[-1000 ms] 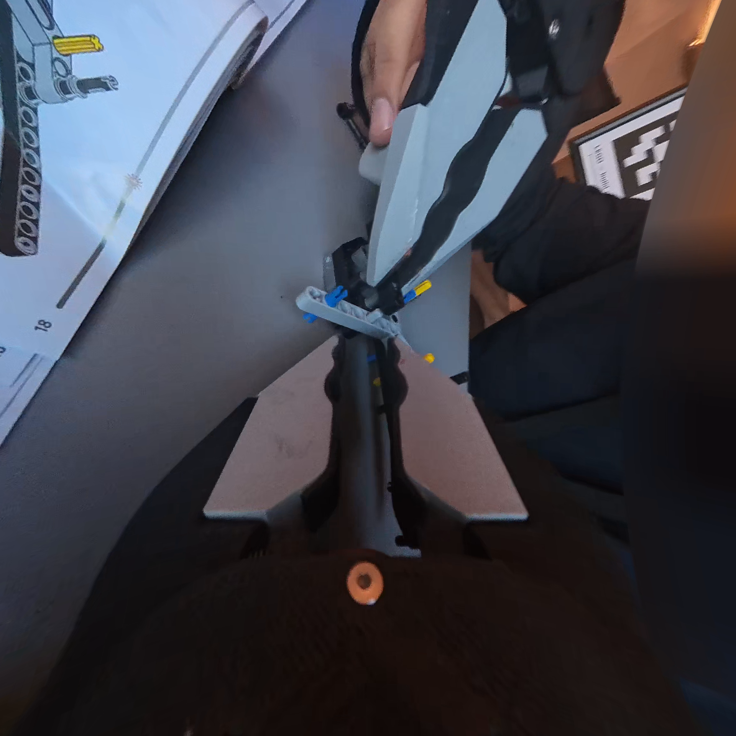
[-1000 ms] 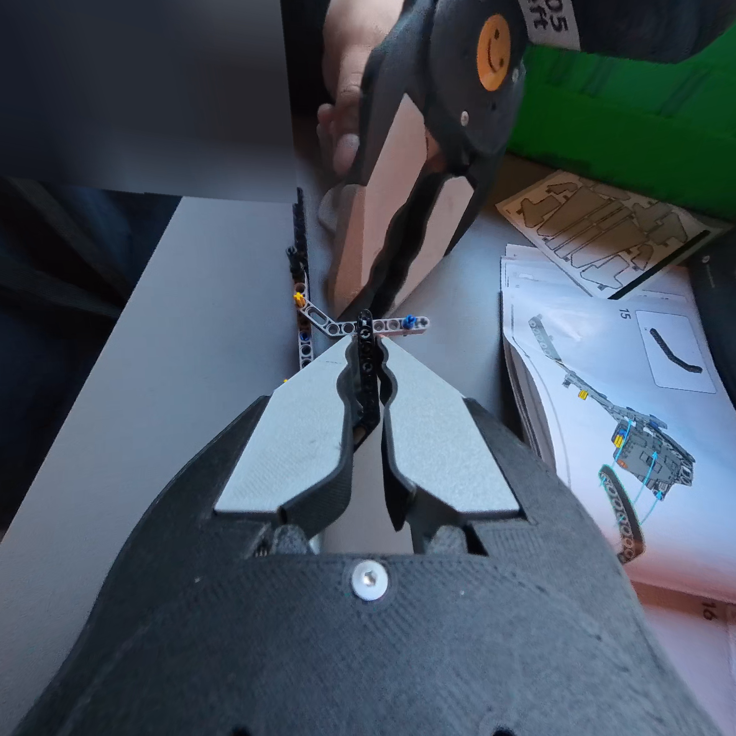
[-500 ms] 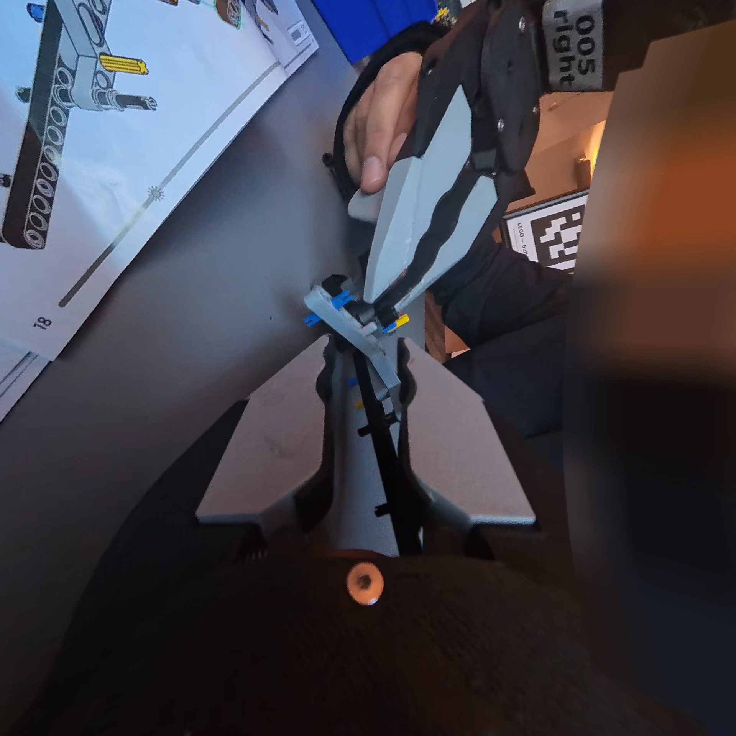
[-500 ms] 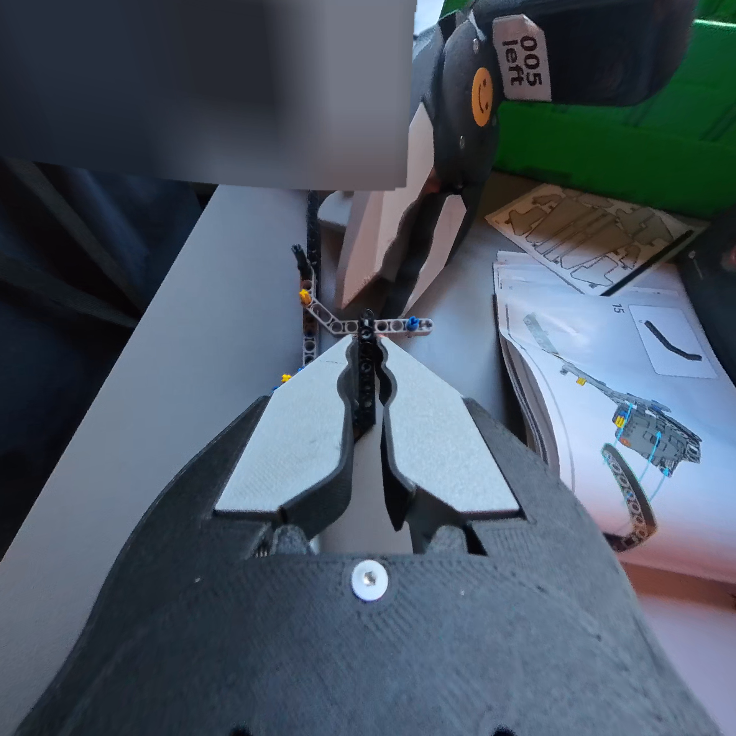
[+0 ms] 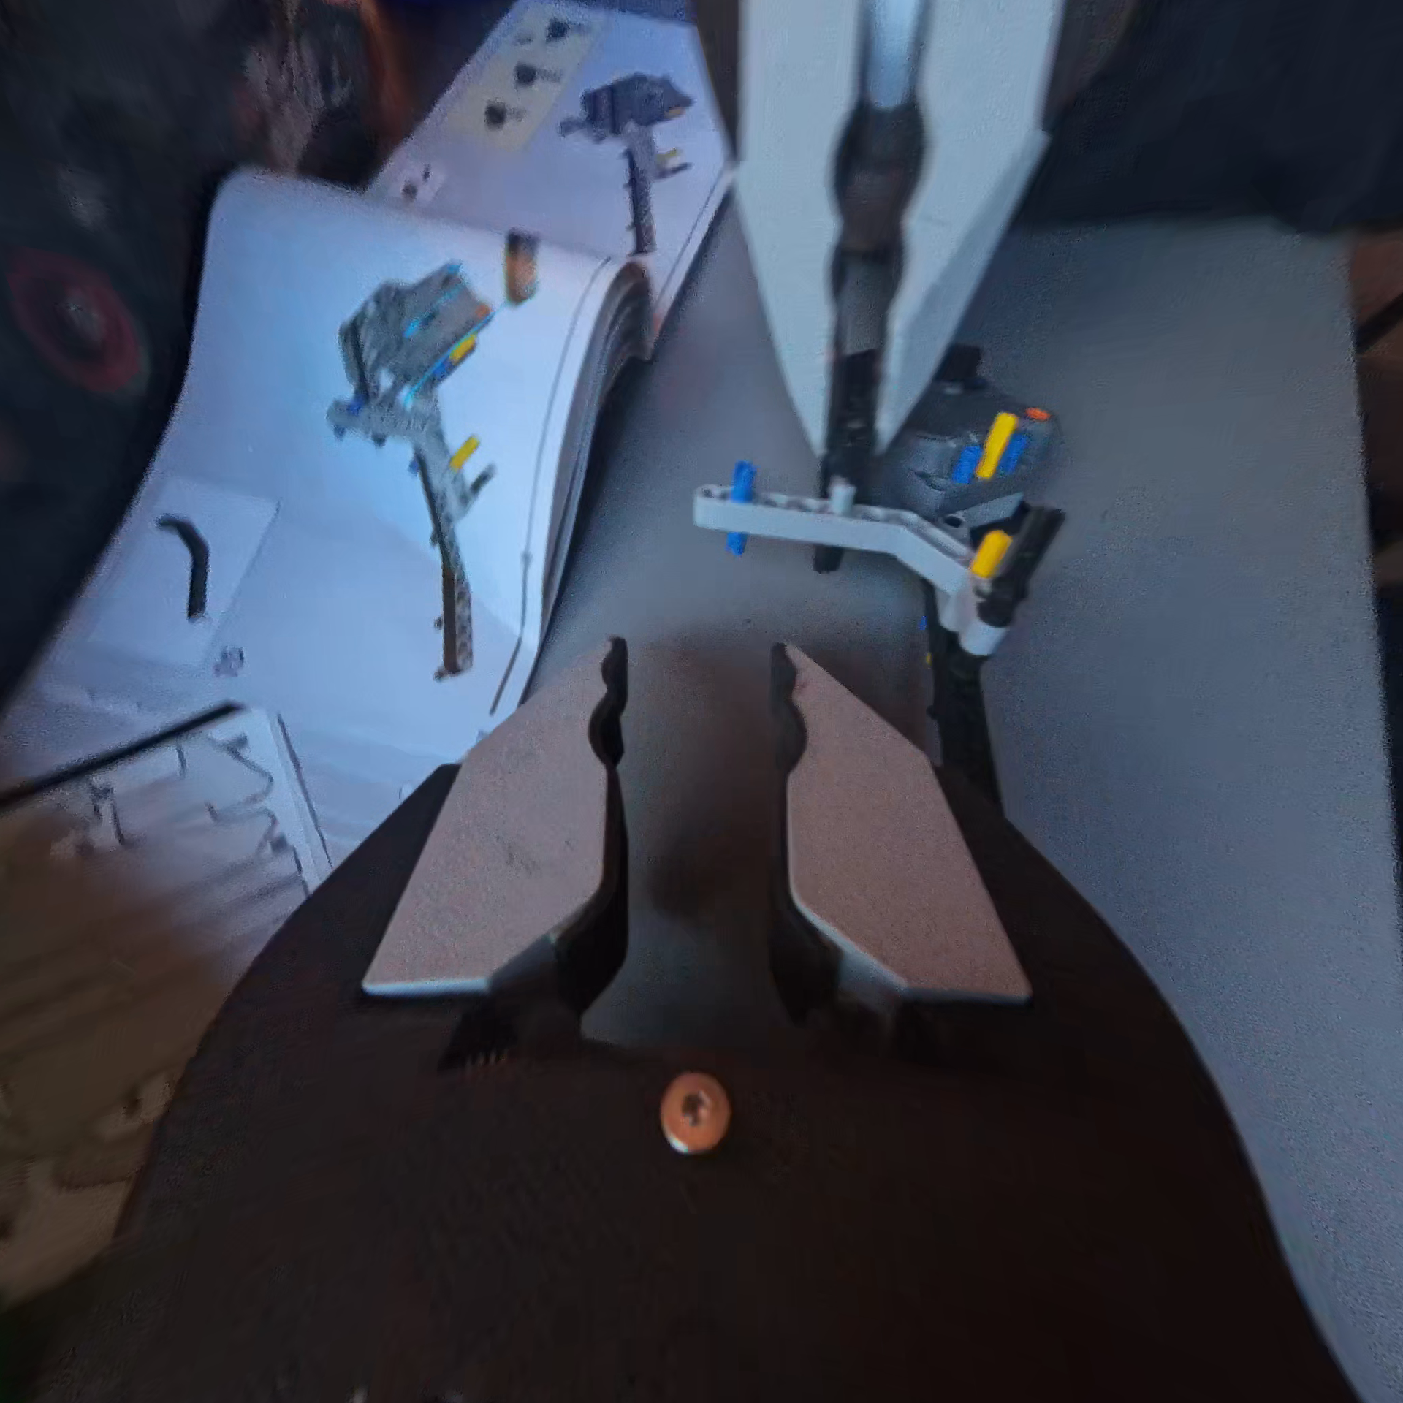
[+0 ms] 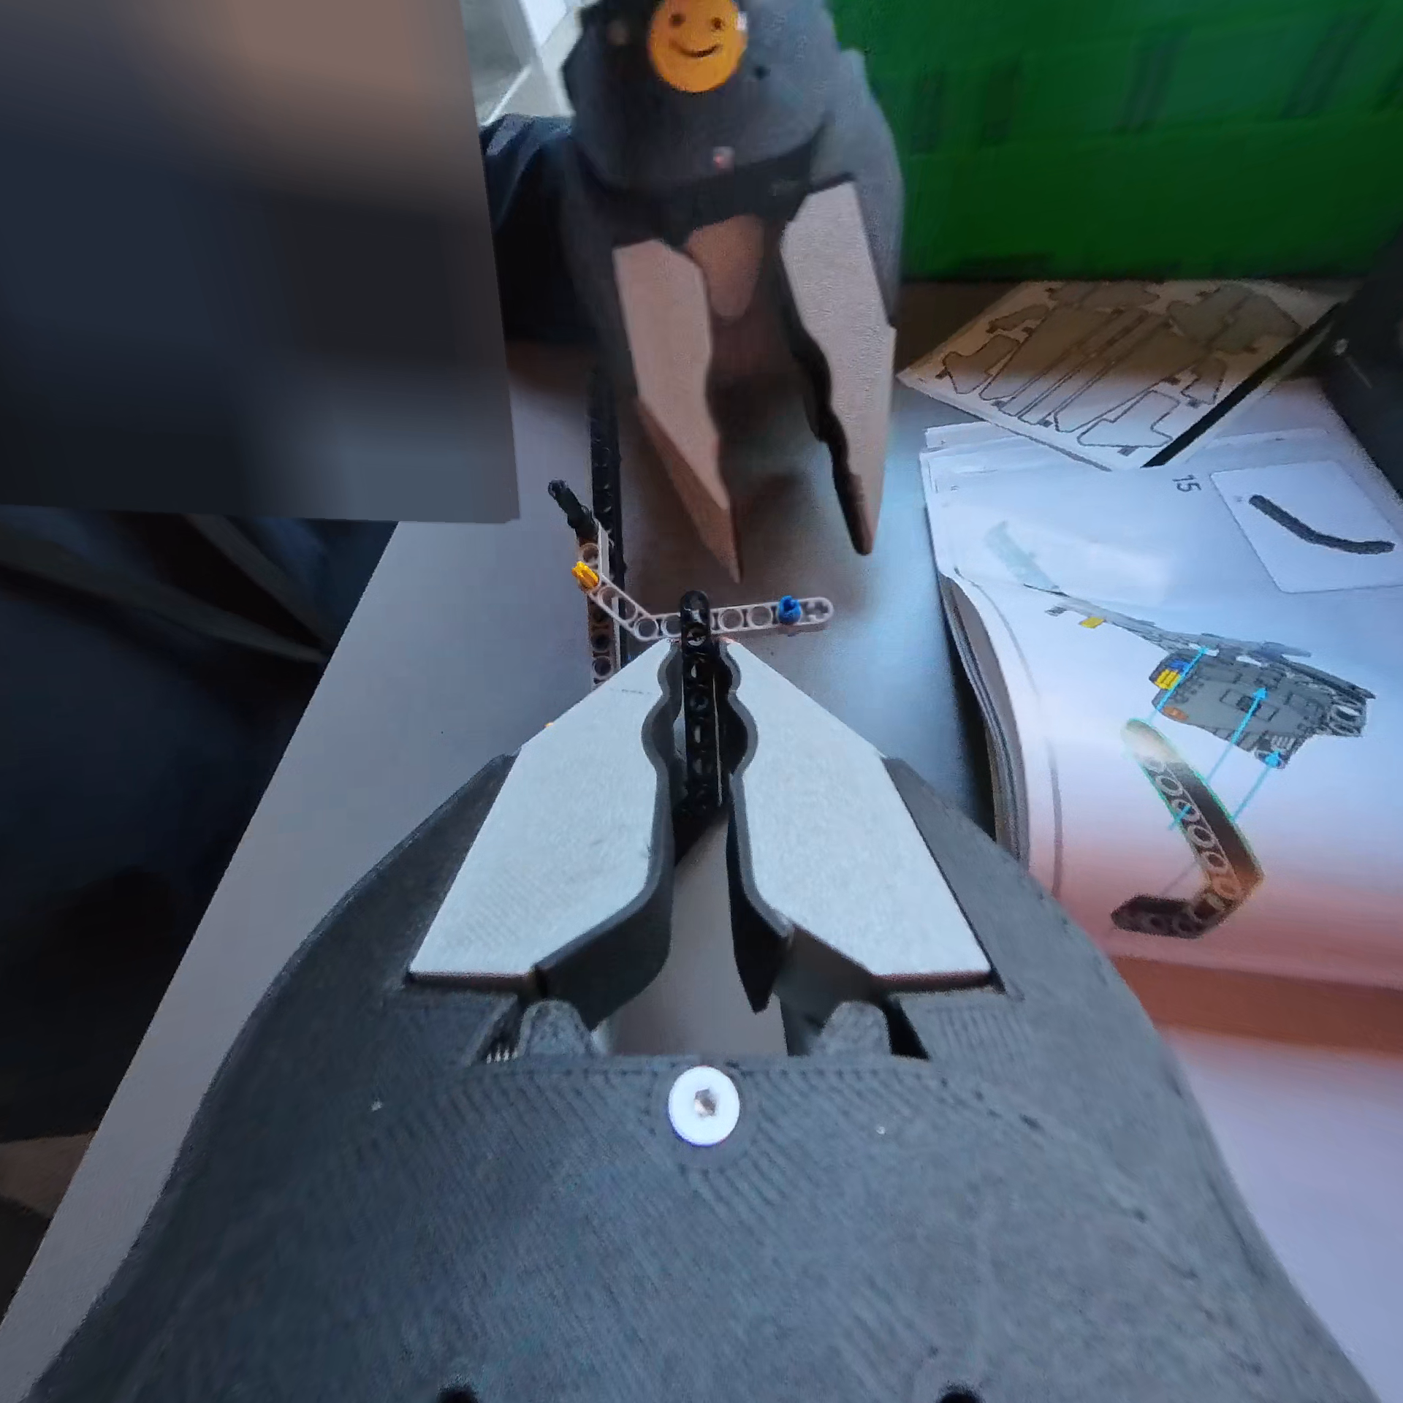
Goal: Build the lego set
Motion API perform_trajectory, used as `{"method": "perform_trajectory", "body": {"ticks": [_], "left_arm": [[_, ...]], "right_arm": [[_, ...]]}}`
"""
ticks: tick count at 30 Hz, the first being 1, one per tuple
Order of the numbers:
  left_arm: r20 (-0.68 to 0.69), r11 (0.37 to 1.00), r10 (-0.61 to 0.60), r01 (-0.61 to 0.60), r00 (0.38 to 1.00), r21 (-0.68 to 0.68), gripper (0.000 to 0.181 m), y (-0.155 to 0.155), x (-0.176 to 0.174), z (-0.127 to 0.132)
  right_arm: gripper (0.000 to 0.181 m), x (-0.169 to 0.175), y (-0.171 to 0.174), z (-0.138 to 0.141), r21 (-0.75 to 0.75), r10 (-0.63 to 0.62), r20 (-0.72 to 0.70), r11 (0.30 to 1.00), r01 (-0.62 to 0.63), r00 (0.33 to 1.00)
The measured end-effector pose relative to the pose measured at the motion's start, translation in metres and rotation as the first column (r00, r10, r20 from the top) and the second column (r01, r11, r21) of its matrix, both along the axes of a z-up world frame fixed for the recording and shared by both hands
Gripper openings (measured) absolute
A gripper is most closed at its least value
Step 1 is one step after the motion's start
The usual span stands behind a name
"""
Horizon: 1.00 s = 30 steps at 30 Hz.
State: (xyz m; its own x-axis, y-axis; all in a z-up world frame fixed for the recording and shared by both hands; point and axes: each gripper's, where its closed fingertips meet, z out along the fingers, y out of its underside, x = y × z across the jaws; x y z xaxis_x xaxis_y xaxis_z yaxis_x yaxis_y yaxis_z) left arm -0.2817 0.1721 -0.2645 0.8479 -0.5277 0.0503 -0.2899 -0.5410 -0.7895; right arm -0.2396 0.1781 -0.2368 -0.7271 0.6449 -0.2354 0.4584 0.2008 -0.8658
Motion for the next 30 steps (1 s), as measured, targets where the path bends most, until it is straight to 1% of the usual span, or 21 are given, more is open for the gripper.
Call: {"method": "perform_trajectory", "body": {"ticks": [1, 3, 5, 8, 10, 12, 14, 16, 20, 21, 23, 24, 27, 30], "left_arm": [[-0.030, 0.999, -0.022, 0.023, 0.999, 0.046, 0.037, 0.001, 0.005, 0.004], [-0.046, 0.986, -0.061, 0.067, 0.997, 0.152, 0.034, 0.005, 0.014, 0.017], [-0.087, 0.958, -0.140, 0.158, 0.986, 0.241, 0.032, 0.003, 0.024, 0.025], [-0.241, 0.921, -0.181, 0.250, 0.954, 0.298, 0.031, 0.005, 0.025, 0.021], [-0.353, 0.904, -0.167, 0.286, 0.921, 0.318, 0.041, 0.009, 0.021, 0.014], [-0.465, 0.876, -0.141, 0.329, 0.874, 0.354, 0.044, 0.013, 0.016, 0.010], [-0.540, 0.851, -0.110, 0.360, 0.834, 0.382, 0.048, 0.018, 0.014, 0.008], [-0.585, 0.836, -0.106, 0.391, 0.804, 0.385, 0.042, 0.021, 0.016, 0.005], [-0.626, 0.798, -0.104, 0.441, 0.773, 0.411, 0.036, 0.024, 0.022, 0.005], [-0.636, 0.794, -0.100, 0.447, 0.765, 0.413, 0.033, 0.026, 0.022, 0.004], [-0.655, 0.797, -0.105, 0.458, 0.748, 0.394, 0.023, 0.026, 0.022, 0.000], [-0.657, 0.801, -0.099, 0.451, 0.747, 0.393, 0.022, 0.026, 0.021, 0.000], [-0.614, 0.830, -0.120, 0.418, 0.780, 0.369, 0.027, 0.018, 0.015, 0.000], [-0.506, 0.878, -0.139, 0.342, 0.851, 0.333, 0.029, 0.012, 0.007, 0.005]], "right_arm": [[0.004, 0.000, 0.000, 0.000, -0.002, 0.002, 0.004, 1.000, -0.002, 1.000], [0.004, 0.000, 0.000, -0.001, 0.000, 0.006, 0.008, 1.000, -0.006, 1.000], [0.005, -0.001, -0.001, -0.002, 0.006, 0.005, 0.009, 1.000, -0.005, 1.000], [0.005, -0.001, -0.001, -0.003, 0.004, 0.006, 0.017, 1.000, -0.006, 1.000], [0.005, -0.001, -0.001, -0.003, -0.001, 0.009, 0.022, 1.000, -0.009, 1.000], [0.005, -0.001, -0.001, -0.003, -0.002, 0.008, 0.024, 1.000, -0.008, 1.000], [0.005, -0.002, -0.002, -0.004, 0.010, 0.007, 0.021, 1.000, -0.008, 1.000], [0.005, -0.002, -0.003, -0.005, 0.037, 0.004, 0.007, 0.999, -0.005, 1.000], [0.005, -0.002, -0.006, -0.006, 0.079, 0.003, 0.002, 0.997, -0.003, 1.000], [0.005, -0.003, -0.005, -0.007, 0.095, -0.004, 0.000, 0.995, 0.004, 1.000], [0.005, -0.004, -0.004, -0.008, 0.136, -0.016, -0.008, 0.991, 0.017, 1.000], [0.005, -0.003, -0.004, -0.008, 0.153, -0.018, -0.013, 0.988, 0.020, 1.000], [0.008, -0.003, -0.005, -0.009, 0.180, -0.020, -0.021, 0.983, 0.024, 1.000], [0.011, -0.003, -0.005, -0.005, 0.168, -0.029, -0.024, 0.985, 0.033, 0.999]]}}
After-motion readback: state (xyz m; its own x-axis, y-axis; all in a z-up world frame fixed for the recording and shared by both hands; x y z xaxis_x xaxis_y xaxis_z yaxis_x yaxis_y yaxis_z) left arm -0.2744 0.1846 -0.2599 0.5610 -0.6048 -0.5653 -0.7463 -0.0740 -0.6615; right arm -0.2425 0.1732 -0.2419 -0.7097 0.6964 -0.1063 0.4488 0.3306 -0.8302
